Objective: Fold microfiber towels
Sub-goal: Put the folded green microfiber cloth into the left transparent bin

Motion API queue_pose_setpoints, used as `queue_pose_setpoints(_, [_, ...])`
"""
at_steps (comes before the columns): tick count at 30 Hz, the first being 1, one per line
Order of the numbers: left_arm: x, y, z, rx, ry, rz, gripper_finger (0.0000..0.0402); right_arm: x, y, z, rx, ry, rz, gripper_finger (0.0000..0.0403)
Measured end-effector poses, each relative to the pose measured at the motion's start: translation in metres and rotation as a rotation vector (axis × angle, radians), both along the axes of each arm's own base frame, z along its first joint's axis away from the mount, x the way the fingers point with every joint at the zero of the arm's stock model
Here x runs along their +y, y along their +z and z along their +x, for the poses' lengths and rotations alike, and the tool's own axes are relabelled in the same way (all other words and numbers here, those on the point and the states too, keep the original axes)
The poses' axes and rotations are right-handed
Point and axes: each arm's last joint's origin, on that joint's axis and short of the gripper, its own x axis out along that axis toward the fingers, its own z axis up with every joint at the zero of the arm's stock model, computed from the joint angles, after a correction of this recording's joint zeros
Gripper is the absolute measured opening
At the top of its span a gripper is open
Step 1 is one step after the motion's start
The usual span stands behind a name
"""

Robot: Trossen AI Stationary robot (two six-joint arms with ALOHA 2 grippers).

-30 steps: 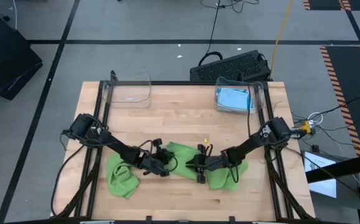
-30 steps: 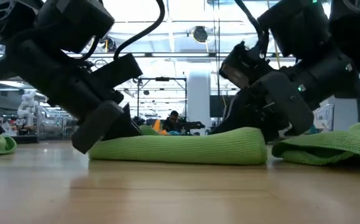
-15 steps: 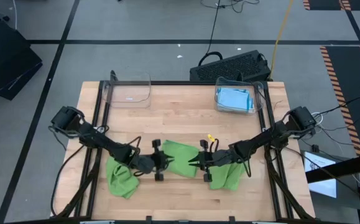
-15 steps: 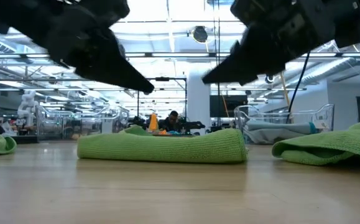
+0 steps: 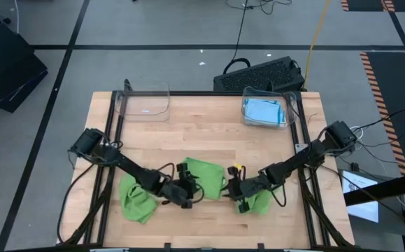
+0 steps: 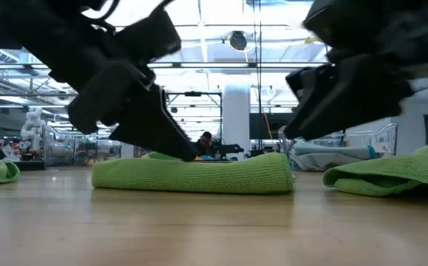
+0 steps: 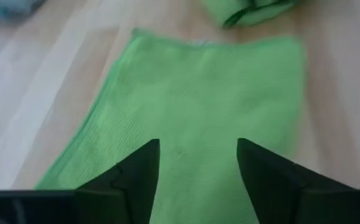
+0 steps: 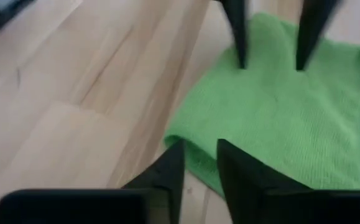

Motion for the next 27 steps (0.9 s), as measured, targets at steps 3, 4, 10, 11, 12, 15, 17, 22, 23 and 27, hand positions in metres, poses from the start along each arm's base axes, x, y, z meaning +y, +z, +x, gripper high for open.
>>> queue_pose_setpoints(3, [0.005,0.006,0.001,0.013,0.025,-0.026,0.021,0.01,0.0,-0.005,-0.026,0.02,-0.092,0.0137])
queue_pose_setpoints(4, [0.005,0.012,0.003,-0.005,0.018,-0.037,0.0203,0.011,0.0,-0.006,-0.035,0.019,-0.112,0.0159])
queue_pose_setpoints(10, [0.016,0.031,-0.001,-0.005,0.027,-0.024,0.0147,0.012,-0.001,-0.005,-0.019,-0.001,-0.214,0.026])
queue_pose_setpoints(11, [0.021,0.03,0.0,0.009,0.047,-0.029,0.0139,0.013,-0.001,-0.004,-0.022,0.004,-0.233,0.0268])
queue_pose_setpoints(12, [0.025,0.028,-0.001,0.03,0.07,-0.034,0.0131,0.013,-0.001,-0.003,-0.019,0.014,-0.25,0.0274])
queue_pose_setpoints(15, [0.04,0.015,-0.005,0.122,0.132,-0.08,0.0108,0.017,0.001,0.008,-0.021,0.044,-0.276,0.0282])
queue_pose_setpoints(17, [0.047,0.006,-0.009,0.155,0.151,-0.121,0.0095,0.018,-0.001,0.014,0.035,0.068,-0.33,0.0283])
queue_pose_setpoints(22, [0.055,-0.009,-0.021,0.189,0.172,-0.136,0.007,0.022,-0.012,0.027,0.158,0.133,-0.468,0.0282])
queue_pose_setpoints(23, [0.056,-0.011,-0.022,0.185,0.173,-0.137,0.0067,0.023,-0.014,0.028,0.158,0.138,-0.496,0.0281])
queue_pose_setpoints(27, [0.059,-0.019,-0.03,0.16,0.17,-0.146,0.0061,0.024,-0.016,0.033,0.156,0.173,-0.612,0.0273])
